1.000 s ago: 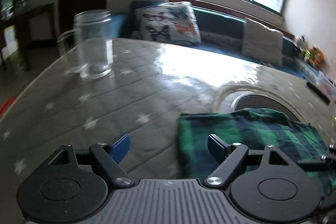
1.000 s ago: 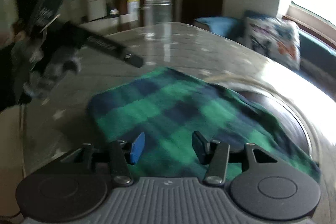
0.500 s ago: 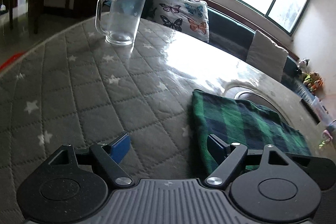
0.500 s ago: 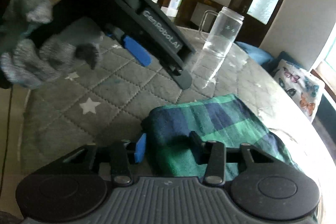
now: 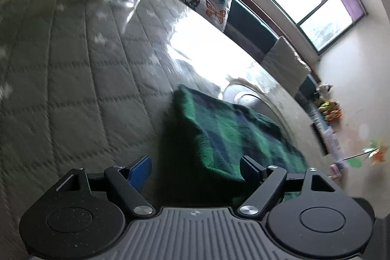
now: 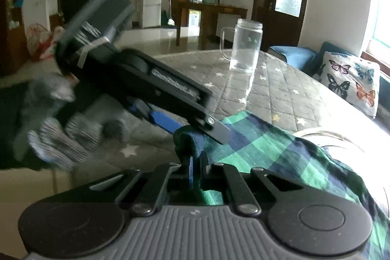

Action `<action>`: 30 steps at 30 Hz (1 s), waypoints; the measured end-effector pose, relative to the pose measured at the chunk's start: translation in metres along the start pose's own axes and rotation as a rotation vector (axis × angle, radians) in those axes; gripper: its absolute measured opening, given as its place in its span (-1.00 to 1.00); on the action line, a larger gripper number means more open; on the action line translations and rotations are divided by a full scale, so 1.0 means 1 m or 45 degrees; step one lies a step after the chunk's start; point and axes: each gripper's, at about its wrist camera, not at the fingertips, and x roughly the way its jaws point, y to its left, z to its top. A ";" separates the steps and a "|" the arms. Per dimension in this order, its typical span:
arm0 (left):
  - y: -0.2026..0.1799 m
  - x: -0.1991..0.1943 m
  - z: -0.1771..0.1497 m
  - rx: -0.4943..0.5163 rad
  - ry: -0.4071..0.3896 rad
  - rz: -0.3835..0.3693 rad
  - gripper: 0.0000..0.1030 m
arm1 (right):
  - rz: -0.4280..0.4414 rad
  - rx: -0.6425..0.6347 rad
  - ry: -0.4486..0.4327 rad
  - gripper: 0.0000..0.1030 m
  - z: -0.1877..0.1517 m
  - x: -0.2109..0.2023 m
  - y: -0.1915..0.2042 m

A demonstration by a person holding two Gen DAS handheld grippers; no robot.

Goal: Fold clothes

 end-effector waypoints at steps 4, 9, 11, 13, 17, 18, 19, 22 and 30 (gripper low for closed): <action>0.006 -0.002 -0.011 -0.104 0.024 -0.081 0.34 | 0.053 -0.007 -0.044 -0.93 -0.004 -0.026 0.011; 0.019 0.000 -0.026 -0.235 0.054 -0.181 -0.40 | 0.143 -0.053 -0.070 -0.93 -0.010 -0.045 0.029; 0.022 0.000 -0.030 -0.250 0.045 -0.187 -0.63 | 0.151 -0.063 -0.066 -0.92 -0.013 -0.046 0.032; 0.023 -0.001 -0.030 -0.253 0.036 -0.189 -0.73 | 0.167 -0.077 -0.047 -0.82 -0.016 -0.045 0.032; 0.020 -0.004 -0.025 -0.230 0.027 -0.189 -0.76 | 0.191 -0.010 -0.044 -0.62 -0.024 -0.057 0.015; 0.019 -0.006 -0.024 -0.225 0.024 -0.192 -0.76 | 0.203 0.015 -0.037 -0.60 -0.026 -0.061 0.008; 0.019 -0.006 -0.023 -0.223 0.020 -0.194 -0.76 | 0.198 0.045 -0.035 -0.58 -0.028 -0.064 -0.001; 0.019 -0.008 -0.021 -0.221 0.012 -0.192 -0.76 | 0.118 0.104 -0.025 -0.58 -0.034 -0.069 -0.028; 0.017 -0.010 -0.022 -0.223 0.025 -0.192 -0.76 | -0.192 0.229 0.066 -0.58 -0.025 -0.014 -0.103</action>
